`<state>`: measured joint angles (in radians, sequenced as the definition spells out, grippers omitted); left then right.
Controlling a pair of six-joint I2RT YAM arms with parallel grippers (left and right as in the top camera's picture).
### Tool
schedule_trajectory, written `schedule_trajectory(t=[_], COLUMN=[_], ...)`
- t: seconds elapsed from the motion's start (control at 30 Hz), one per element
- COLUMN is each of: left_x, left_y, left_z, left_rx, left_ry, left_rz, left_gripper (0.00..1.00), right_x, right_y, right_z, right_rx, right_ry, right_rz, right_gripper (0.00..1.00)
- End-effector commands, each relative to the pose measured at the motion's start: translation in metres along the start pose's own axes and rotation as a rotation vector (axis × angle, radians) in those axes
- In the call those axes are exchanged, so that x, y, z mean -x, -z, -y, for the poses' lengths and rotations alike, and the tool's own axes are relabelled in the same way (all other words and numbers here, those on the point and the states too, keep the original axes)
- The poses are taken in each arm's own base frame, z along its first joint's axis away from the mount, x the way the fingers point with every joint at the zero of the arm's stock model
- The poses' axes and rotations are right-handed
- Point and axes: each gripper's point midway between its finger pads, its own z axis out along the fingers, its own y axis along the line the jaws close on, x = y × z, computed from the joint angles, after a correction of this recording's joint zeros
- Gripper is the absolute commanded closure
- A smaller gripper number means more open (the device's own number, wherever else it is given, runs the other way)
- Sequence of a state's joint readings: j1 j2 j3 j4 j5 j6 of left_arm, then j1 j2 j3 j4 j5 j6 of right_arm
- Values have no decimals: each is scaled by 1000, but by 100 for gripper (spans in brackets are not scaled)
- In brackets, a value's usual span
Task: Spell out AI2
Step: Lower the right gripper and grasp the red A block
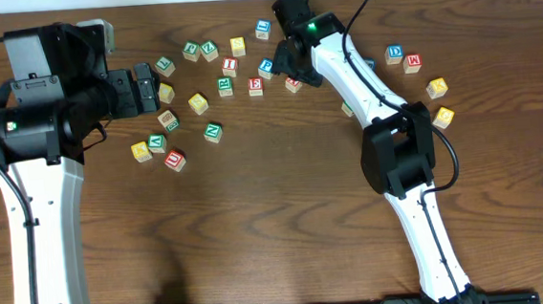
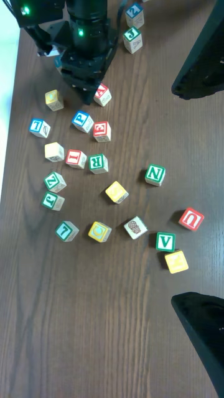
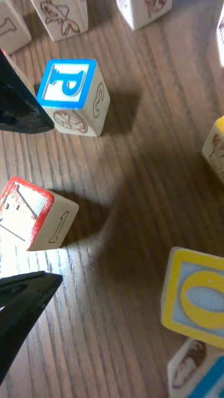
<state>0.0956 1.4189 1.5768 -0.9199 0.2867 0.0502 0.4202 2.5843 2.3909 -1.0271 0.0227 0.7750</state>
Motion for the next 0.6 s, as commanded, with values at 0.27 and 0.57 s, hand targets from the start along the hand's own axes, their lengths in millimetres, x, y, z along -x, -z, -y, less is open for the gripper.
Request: schedule_trajectory(t=[0.27,0.57], left_x=[6,6], left_y=[4,4], left_z=[1,1], left_rx=[-6,-6], left_ry=[-9,-9], left_rz=[14,14], left_gripper=[2,2], right_x=[-12,-14], right_y=[-24,-24], right_z=[10,13], right_rx=[-22,-28], right_ry=[-38,143], right_rz=[-21,-32], right_gripper=[41,57])
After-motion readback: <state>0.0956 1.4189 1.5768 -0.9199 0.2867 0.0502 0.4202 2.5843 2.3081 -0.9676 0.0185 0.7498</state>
